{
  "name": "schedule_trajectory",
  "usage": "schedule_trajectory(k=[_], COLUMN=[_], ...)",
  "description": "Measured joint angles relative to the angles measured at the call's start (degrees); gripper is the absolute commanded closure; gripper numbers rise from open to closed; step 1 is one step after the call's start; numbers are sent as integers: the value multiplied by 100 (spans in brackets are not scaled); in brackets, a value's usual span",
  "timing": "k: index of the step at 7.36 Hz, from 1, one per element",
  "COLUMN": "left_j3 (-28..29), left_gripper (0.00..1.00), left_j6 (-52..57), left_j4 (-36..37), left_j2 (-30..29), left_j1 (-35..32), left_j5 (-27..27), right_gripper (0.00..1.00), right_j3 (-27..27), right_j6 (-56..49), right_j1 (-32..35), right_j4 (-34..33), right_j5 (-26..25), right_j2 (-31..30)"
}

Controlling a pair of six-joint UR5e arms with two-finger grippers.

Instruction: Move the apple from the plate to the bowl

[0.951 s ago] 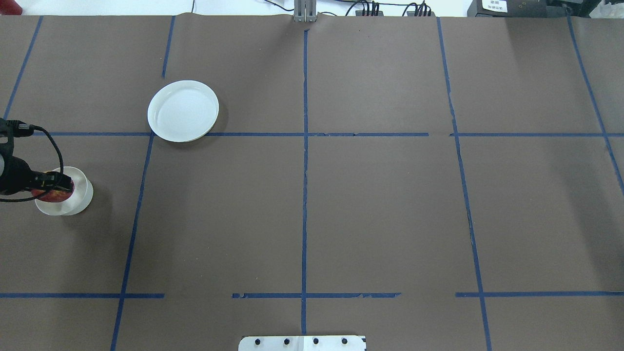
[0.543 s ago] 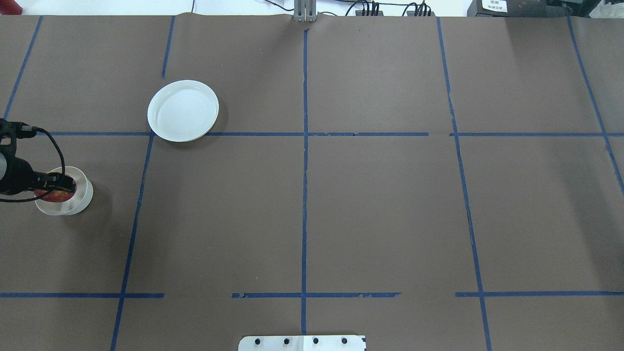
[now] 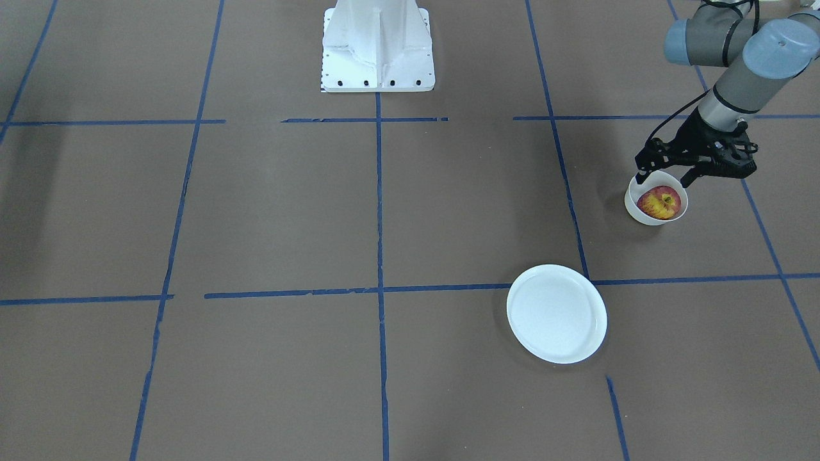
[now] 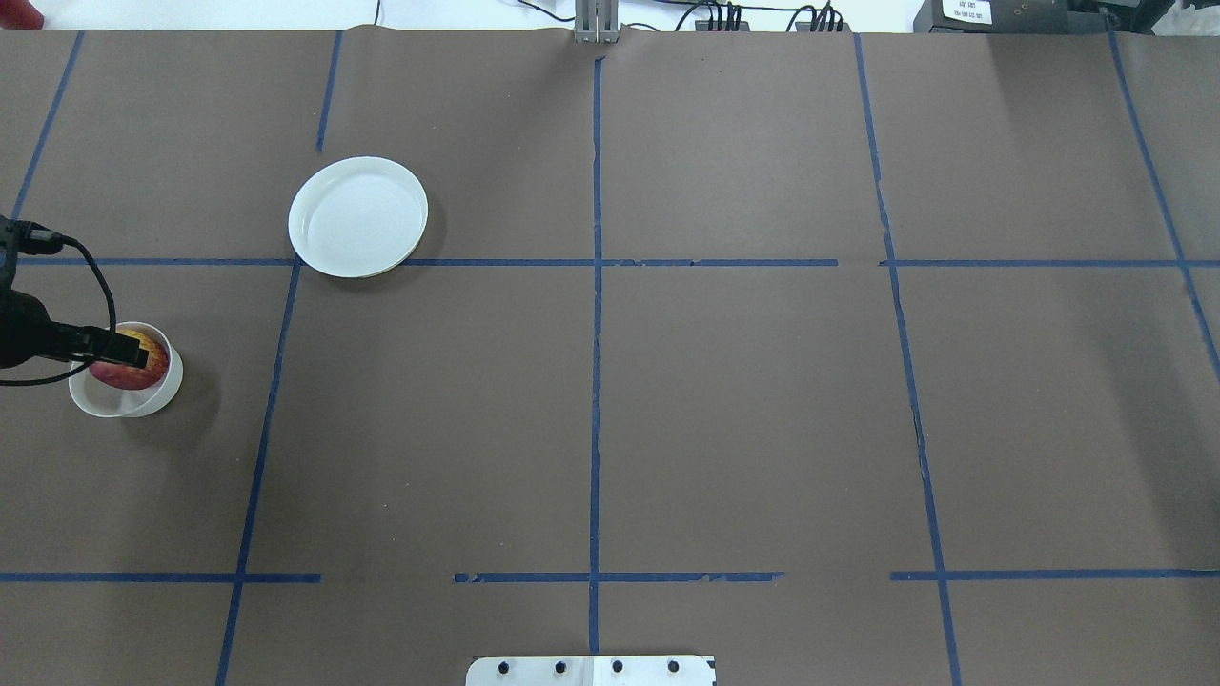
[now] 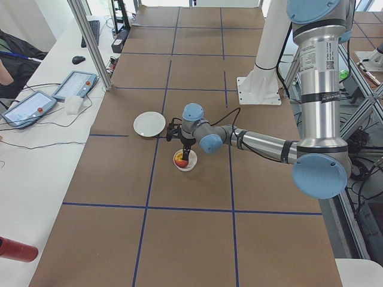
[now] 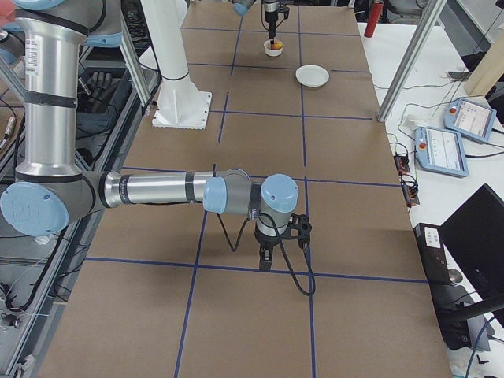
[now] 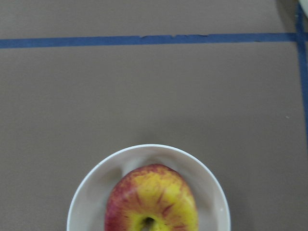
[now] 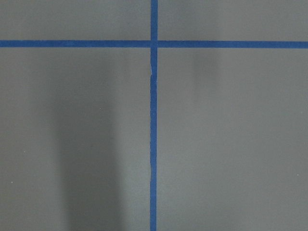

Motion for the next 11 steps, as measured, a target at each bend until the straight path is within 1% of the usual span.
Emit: schedule_trajectory(k=[2,4,5,6,7,8,9,11], left_j3=[-15,35,107,267,422,559,732,919], left_gripper=[0,0,0,0,0,0,0,0], left_j6=[1238,2773,3400,3912,4213,4335,4390,4585], left_j4=[516,994,1163,1497,1930,2315,2621,2959], left_j2=[-228,-410,-424,-443,-450,-426,-400,-303], left_j1=[-819,-1421,-1695,-2057,-2442,-2823,-3149,-3450], left_j5=[-378,-545,-723,-1010,-1324,-1503,-1577,-1611], right_gripper=[0,0,0,0,0,0,0,0], right_j3=[0,0,0,0,0,0,0,0], right_j6=[0,1,3,2,1,2,3,1], right_j1=[0,-2,-2,-2,-2,-2,-2,-2], right_j4=[3,4,4,4,4,4,4,4], right_j5=[0,0,0,0,0,0,0,0], right_j2=[0,0,0,0,0,0,0,0])
